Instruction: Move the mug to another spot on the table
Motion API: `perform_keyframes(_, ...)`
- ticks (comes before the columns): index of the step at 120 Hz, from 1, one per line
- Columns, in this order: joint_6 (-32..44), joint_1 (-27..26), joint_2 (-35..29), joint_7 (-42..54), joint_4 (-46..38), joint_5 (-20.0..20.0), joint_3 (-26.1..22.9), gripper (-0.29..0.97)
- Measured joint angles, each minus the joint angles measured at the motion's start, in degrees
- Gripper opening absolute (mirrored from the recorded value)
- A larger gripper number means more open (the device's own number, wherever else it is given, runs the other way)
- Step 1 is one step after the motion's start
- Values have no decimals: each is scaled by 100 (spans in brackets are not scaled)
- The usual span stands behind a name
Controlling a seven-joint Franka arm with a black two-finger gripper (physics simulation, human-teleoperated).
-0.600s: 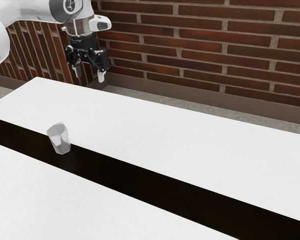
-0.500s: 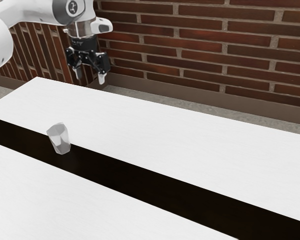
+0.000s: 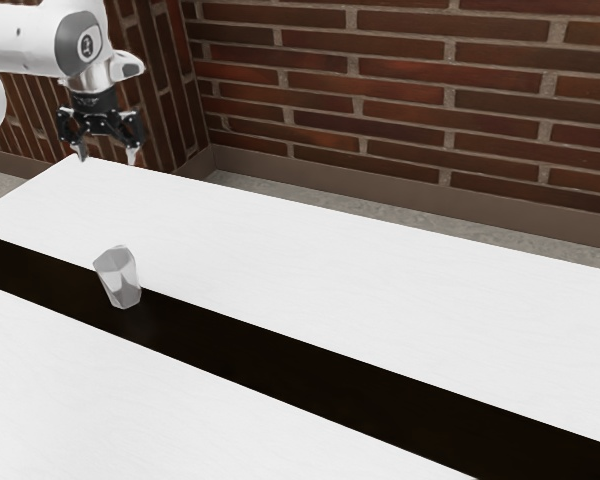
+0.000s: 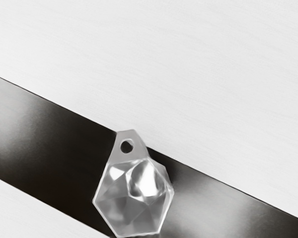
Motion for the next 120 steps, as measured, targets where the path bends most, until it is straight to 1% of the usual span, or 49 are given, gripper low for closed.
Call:
perform_keyframes(9,58,196,308,-39,215,-212,0,68)
perform_keyframes(23,137,407,701,-57,276,-580,0,68)
perform_keyframes(60,620,639,1305,-20,-122,-1226,-6,68)
perform_keyframes(77,848,678,1509,-1,-204,-1351,0,68)
perform_keyframes(120,1211,720,1872,30,-239,-1436,67,68)
